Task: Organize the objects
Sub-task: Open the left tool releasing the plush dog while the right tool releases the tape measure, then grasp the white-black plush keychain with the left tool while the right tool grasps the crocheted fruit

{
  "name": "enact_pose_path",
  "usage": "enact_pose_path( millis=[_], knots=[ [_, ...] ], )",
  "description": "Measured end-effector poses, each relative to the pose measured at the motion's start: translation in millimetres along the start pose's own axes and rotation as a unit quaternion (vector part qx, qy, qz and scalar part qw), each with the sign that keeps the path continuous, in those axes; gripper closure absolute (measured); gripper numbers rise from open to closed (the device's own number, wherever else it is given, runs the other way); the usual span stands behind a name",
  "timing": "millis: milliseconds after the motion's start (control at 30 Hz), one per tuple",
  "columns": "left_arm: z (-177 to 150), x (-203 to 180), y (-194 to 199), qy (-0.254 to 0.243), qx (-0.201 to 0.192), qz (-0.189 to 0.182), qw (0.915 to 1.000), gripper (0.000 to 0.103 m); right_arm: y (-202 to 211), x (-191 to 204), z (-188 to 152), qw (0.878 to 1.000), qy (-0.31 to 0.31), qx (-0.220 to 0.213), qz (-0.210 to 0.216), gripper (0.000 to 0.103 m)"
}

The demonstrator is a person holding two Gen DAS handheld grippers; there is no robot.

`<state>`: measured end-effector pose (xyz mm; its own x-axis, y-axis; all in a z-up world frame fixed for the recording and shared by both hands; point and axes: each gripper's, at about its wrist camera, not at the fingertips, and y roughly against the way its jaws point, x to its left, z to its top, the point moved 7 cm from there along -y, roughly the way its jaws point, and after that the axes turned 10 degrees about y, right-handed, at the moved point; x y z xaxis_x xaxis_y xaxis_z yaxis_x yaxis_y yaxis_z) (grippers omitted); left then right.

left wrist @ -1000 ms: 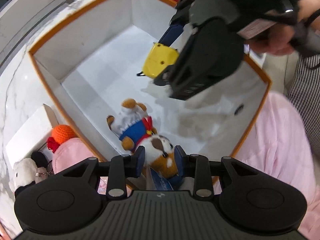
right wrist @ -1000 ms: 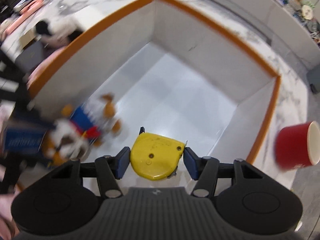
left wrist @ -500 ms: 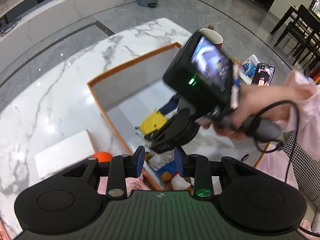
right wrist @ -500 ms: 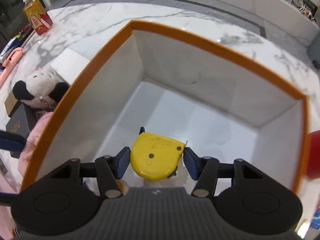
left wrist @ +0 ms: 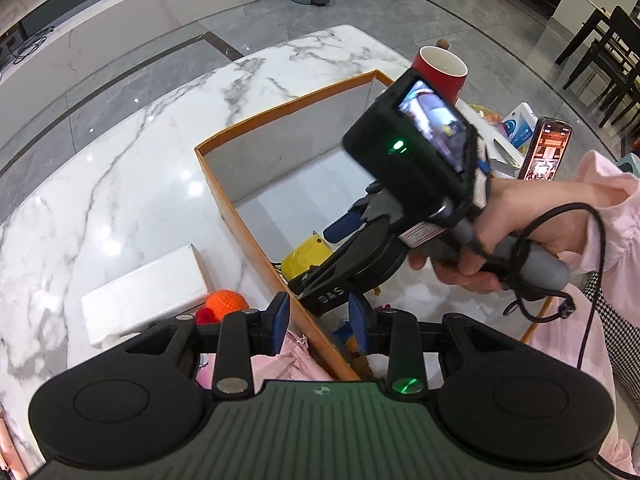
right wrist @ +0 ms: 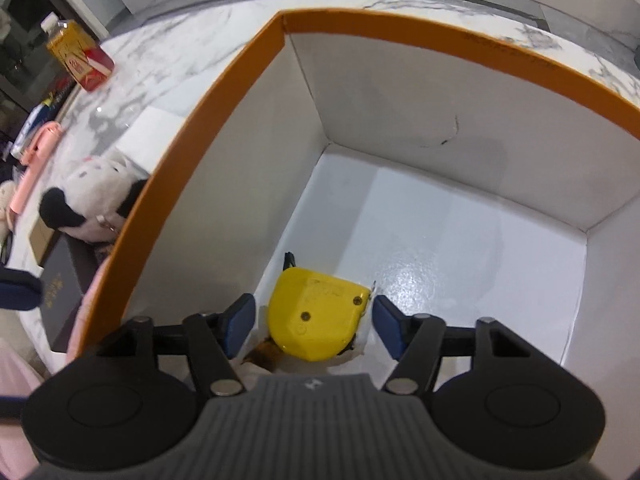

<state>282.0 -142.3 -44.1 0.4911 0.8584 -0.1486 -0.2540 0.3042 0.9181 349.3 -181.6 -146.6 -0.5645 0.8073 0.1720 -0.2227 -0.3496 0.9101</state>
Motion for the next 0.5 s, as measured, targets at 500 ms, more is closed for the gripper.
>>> enact_pose_path(
  millis=[500],
  knots=[
    [-13.5,2.3,19.6,0.012,-0.020,0.004,0.9997,0.065,10.8,3.1,-6.1,0.999,-0.042,-0.002,0.014,0.073]
  ],
)
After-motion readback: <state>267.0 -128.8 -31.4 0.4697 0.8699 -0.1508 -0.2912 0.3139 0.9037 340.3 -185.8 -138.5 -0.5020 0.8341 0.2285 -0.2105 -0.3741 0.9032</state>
